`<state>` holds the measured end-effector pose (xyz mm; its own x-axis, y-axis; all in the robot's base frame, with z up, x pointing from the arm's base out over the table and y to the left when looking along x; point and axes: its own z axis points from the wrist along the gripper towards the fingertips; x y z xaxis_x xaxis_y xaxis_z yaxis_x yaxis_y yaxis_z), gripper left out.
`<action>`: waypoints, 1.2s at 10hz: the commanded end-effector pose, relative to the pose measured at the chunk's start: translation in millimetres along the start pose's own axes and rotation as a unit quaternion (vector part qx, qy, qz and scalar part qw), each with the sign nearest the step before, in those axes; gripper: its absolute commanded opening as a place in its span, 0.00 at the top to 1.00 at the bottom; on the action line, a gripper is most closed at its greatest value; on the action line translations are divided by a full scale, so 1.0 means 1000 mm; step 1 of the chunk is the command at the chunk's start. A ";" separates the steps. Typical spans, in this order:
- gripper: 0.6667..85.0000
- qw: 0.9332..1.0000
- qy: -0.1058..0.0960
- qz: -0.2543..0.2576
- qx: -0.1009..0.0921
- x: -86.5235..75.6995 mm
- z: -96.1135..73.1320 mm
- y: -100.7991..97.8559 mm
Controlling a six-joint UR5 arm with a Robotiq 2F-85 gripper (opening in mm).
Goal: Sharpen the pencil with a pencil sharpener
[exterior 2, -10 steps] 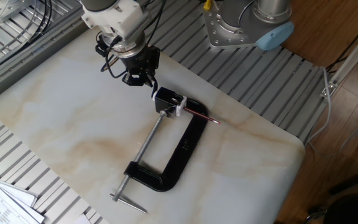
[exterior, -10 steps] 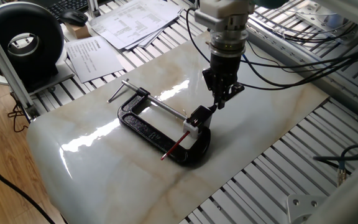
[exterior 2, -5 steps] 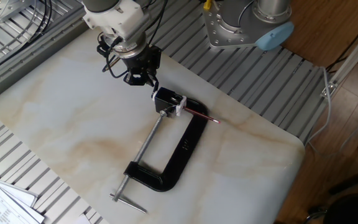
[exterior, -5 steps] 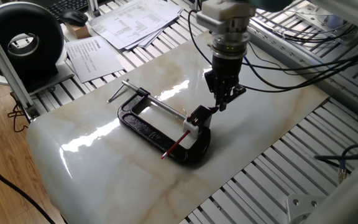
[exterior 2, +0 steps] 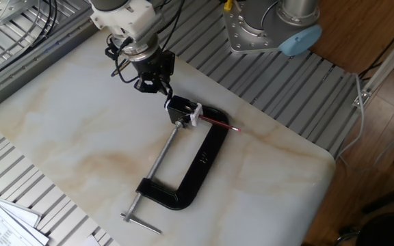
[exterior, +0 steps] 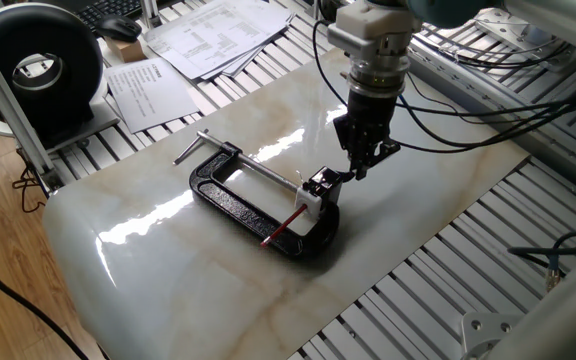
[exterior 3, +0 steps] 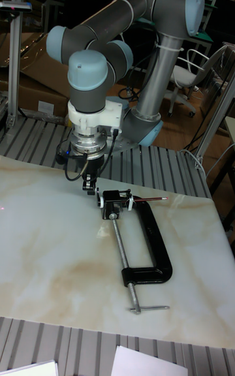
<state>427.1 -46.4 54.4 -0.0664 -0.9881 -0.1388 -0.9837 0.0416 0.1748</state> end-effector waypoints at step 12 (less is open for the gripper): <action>0.99 0.999 -0.028 -0.020 0.028 -0.021 0.040 -0.007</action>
<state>424.1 -23.0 24.7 -0.0408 -0.9843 -0.1719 -0.9913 0.0184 0.1302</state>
